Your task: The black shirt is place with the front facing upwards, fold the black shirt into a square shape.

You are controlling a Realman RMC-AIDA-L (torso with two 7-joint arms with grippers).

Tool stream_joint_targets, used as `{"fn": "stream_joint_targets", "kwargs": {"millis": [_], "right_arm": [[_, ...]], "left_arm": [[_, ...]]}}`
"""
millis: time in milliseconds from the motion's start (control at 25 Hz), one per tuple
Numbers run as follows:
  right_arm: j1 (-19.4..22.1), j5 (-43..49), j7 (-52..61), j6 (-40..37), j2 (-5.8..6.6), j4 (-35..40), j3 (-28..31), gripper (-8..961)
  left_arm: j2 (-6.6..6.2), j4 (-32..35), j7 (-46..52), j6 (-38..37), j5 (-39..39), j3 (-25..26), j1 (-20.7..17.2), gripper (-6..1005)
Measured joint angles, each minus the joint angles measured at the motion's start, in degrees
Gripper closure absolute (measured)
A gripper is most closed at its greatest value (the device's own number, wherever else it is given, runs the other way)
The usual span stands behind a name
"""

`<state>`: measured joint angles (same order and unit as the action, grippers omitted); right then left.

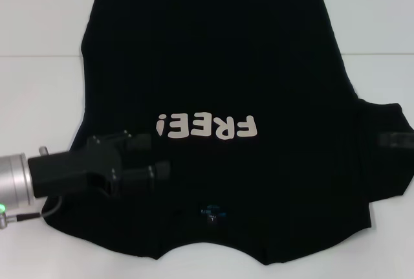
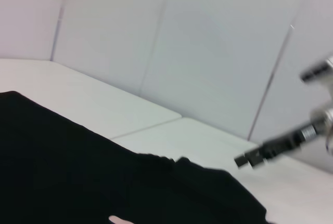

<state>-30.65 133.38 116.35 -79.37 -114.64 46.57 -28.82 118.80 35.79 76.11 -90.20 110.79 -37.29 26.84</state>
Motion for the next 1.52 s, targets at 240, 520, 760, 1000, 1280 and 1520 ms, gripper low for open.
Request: {"fn": "stream_joint_targets", "kwargs": {"millis": [240,520,760,1000,1280,1520], "right_arm": [[-5.5,19.7,26.2,-0.3,2.65,3.7,0.1,67],[-9.8,29.3,30.4,4.5,1.57,0.9,-0.1,67],[-11.1,29.2,30.4,7.9,1.71,-3.2,-0.1,67],[-12.1,29.2,30.2,11.8,2.13,-7.0,-0.8,68],[-13.0,29.2,30.2,14.7,2.17,-9.7,-1.6,67],[-13.4,29.2,30.2,15.2,1.96,-10.1,-2.2,66]], "left_arm": [[0.61,0.1,-4.3,1.3,2.4,-0.2,-0.5,243],[0.64,0.2,-5.3,2.4,3.2,-0.2,-0.3,52],[0.64,0.2,-5.2,2.4,3.3,-0.2,-0.2,53],[0.64,0.2,-5.1,2.4,3.3,0.0,-0.2,53],[0.64,0.2,-5.0,2.3,3.3,0.1,-0.3,54],[0.64,0.1,-5.0,2.3,3.3,0.2,-0.3,54]]}}
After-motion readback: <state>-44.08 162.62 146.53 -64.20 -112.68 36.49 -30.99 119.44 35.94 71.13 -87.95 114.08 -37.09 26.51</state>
